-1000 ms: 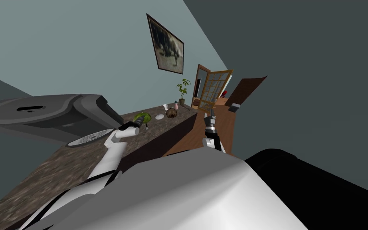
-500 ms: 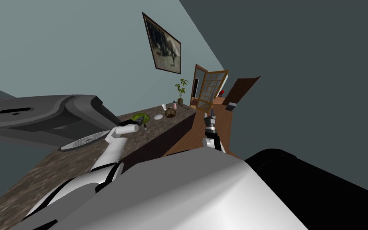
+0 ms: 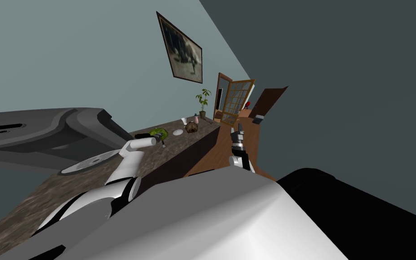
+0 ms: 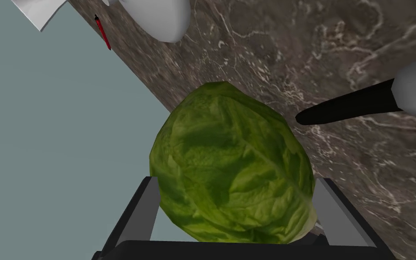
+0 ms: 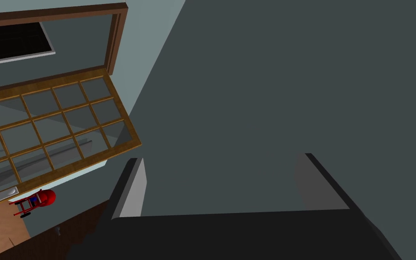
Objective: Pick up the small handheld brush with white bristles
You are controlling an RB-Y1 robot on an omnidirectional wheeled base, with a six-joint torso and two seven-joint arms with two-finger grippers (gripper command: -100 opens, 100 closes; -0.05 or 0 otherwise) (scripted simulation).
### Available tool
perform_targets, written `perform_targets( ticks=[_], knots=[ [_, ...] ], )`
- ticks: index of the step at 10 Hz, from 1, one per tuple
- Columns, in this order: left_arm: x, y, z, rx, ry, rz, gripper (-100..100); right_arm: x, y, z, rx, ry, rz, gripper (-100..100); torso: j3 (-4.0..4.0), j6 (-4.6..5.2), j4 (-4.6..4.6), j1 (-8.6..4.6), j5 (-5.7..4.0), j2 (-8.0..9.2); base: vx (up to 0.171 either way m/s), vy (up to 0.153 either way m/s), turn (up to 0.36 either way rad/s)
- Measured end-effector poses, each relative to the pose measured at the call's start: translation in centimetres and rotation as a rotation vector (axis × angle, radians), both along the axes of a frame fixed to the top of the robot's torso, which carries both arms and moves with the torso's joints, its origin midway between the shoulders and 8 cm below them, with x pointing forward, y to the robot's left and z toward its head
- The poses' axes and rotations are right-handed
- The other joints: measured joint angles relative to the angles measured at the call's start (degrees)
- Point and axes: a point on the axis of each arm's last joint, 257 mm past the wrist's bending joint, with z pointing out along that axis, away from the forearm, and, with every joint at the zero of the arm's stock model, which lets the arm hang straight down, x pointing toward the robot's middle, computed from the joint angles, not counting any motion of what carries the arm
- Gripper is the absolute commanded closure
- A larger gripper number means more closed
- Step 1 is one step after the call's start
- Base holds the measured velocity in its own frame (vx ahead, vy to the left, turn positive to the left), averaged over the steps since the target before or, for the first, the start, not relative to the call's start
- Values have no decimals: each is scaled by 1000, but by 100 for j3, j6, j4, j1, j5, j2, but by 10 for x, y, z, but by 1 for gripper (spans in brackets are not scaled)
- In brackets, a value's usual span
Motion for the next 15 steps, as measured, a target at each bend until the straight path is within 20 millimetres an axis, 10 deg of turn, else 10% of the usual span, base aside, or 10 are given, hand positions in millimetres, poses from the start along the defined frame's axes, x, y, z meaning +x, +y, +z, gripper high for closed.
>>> perform_targets(
  ticks=[15],
  knots=[
    [-29, -19, -54, -263, 410, 111, -100, 0, 0, 0, 0, 0, 0, 0, -3, -6, -2, 13, 5, -5, -21, 51, -56]
  ],
)
